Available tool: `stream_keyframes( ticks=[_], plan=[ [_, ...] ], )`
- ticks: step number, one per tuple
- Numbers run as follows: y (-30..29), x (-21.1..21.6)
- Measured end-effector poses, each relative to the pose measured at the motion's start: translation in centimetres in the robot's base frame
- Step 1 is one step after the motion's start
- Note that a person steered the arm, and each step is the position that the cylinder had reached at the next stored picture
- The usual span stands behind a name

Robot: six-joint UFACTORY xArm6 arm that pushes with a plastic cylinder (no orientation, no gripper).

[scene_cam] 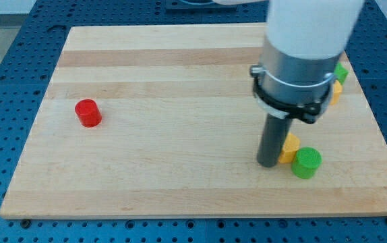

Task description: Place the yellow hexagon towards the bottom of the yellow heart

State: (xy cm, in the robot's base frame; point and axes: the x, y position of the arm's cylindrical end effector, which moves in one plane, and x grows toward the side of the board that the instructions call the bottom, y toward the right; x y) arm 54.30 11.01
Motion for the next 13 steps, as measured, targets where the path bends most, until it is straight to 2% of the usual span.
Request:
stream_keyframes(
  ticks=[2, 9, 13],
  plan=[
    [6.1, -2.2],
    [7.2, -7.5],
    [11.1, -7.3]
  ],
)
